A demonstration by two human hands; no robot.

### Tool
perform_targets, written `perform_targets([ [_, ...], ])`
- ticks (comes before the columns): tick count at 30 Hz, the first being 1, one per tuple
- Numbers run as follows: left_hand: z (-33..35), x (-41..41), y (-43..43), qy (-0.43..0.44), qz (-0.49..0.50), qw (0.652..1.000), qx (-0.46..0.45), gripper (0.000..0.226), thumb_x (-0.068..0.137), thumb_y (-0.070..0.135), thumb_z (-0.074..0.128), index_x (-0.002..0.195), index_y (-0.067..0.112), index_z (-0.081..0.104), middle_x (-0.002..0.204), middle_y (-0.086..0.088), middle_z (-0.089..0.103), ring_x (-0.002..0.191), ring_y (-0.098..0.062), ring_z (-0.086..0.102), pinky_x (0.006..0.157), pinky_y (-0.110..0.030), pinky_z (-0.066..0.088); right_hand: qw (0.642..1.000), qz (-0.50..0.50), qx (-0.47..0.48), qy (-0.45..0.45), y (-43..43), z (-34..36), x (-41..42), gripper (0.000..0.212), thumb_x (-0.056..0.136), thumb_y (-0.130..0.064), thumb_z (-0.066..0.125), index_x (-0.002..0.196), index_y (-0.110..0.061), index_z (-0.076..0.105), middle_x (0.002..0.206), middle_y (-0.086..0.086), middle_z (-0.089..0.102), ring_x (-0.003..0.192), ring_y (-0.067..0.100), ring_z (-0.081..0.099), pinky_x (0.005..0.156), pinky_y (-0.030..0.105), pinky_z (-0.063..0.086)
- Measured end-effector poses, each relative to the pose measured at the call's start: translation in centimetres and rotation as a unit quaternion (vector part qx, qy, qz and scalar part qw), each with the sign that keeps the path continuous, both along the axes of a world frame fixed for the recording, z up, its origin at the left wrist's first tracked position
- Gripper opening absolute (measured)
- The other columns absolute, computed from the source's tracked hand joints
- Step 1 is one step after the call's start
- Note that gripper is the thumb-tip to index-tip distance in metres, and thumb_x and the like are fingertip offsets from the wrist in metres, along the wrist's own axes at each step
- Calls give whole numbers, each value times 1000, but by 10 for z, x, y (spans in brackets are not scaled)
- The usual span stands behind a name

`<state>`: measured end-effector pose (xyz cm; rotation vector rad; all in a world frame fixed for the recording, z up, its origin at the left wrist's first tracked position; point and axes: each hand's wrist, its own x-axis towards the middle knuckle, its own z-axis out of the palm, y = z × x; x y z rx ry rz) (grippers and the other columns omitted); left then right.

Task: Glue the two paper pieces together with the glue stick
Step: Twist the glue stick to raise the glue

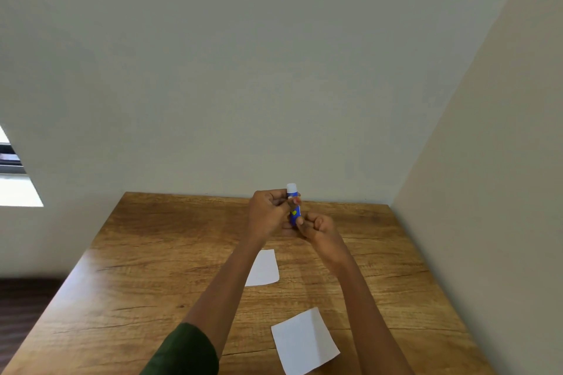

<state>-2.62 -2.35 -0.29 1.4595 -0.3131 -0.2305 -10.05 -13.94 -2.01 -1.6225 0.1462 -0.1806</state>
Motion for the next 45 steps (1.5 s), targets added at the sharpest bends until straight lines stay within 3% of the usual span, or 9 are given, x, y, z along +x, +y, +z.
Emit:
perform_targets([
  [3, -1, 0, 0, -15, 8, 1000, 16, 19, 76, 19, 74, 94, 13, 73, 84, -1, 74, 73, -7, 71, 61, -25, 59, 1000, -13, -7, 3, 2, -1, 0, 25, 92, -18, 57, 108, -1, 65, 99, 18, 73, 95, 26, 70, 94, 37, 53],
  [6, -1, -1, -1, -13, 12, 1000, 11, 17, 77, 17, 73, 93, 11, 74, 76, 2, 74, 57, -8, 68, 56, -18, 55, 996, -75, -46, 18, 9, -4, 3, 32, 81, -20, 72, 109, -8, 61, 92, 11, 75, 91, 22, 71, 93, 44, 53],
  [11, 1, 0, -2, -20, 8, 1000, 5, 7, 76, 19, 74, 82, 24, 74, 71, 11, 73, 61, -3, 68, 57, -13, 52, 981, -171, -87, 12, 13, -6, 5, 34, 70, -23, 81, 94, -6, 63, 80, 10, 74, 82, 26, 71, 83, 48, 56],
  [15, 2, 4, -1, -21, 6, 1000, 4, 9, 76, 18, 74, 84, 21, 74, 79, 3, 74, 72, -5, 70, 64, -15, 54, 989, -136, -57, -9, 10, -6, 5, 20, 78, -16, 74, 91, -4, 67, 81, 14, 74, 86, 28, 72, 89, 50, 54],
  [20, 1, 7, -1, -23, 22, 999, 13, 16, 76, 16, 73, 92, 14, 74, 79, 5, 72, 70, 4, 68, 57, -7, 48, 994, -97, -58, -5, 11, -5, 5, 18, 92, -17, 57, 102, -5, 66, 87, 8, 75, 85, 20, 72, 91, 44, 54],
  [26, 1, 8, -1, -22, 17, 1000, 13, 10, 76, 20, 74, 78, 30, 73, 81, 1, 75, 63, -6, 69, 66, -23, 57, 987, -148, -63, 1, 17, -7, 9, 40, 75, -24, 77, 107, -12, 56, 80, 7, 75, 80, 16, 72, 78, 32, 56],
  [32, 1, 4, -2, -32, 15, 999, 17, 14, 75, 19, 75, 75, 33, 72, 76, 8, 72, 72, 3, 68, 60, -10, 51, 985, -163, -56, -12, 13, -10, 9, 19, 75, -13, 76, 89, -15, 64, 75, 6, 74, 78, 18, 73, 78, 34, 56],
  [40, -6, 5, 1, -11, 20, 1000, 12, 16, 76, 16, 74, 92, 12, 74, 77, 3, 72, 68, 3, 68, 52, -11, 50, 996, -79, -45, 2, 9, -10, 4, 15, 91, -16, 58, 99, -9, 69, 91, 10, 75, 84, 18, 72, 80, 26, 55],
  [45, -7, 6, 2, -12, 17, 1000, 13, 18, 77, 17, 73, 94, 12, 74, 81, 0, 73, 71, -1, 69, 60, -11, 51, 993, -106, -44, -3, 14, -11, 4, 16, 82, -23, 71, 90, -10, 69, 85, 12, 75, 85, 23, 72, 80, 33, 56],
])
